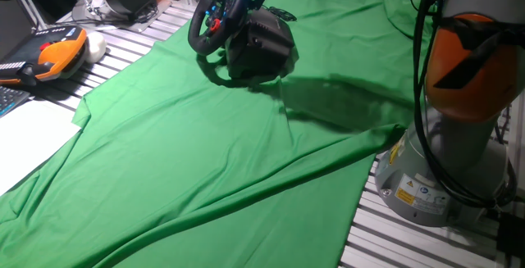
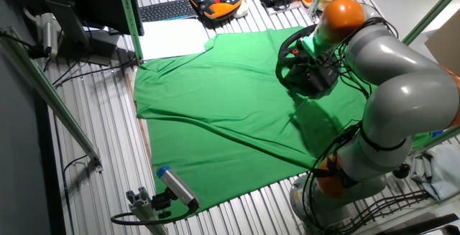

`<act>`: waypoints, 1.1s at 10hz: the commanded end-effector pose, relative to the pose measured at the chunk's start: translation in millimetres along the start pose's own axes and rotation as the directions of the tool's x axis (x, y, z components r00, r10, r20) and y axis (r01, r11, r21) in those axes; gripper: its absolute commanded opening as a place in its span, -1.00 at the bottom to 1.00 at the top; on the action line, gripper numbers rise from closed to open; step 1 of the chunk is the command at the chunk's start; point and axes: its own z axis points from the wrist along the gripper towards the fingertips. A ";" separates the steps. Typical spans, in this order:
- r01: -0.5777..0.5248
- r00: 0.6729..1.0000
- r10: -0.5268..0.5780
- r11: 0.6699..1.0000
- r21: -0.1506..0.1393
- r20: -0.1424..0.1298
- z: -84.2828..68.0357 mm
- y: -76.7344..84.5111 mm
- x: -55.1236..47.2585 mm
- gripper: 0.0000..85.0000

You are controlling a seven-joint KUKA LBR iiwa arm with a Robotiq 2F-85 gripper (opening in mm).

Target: Rotate the steering wheel 90 degrees clockwise

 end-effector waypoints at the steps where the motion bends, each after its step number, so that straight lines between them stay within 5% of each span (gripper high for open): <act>1: 0.019 1.000 -0.019 1.000 0.000 -0.010 -0.4 -1.2 -4.5 0.20; 7: 0.053 0.998 -0.053 0.998 -0.014 -0.028 -3.6 0.8 -25.6 0.20; 11: 0.065 0.998 -0.066 0.997 -0.035 -0.021 0.5 -2.3 -28.1 0.20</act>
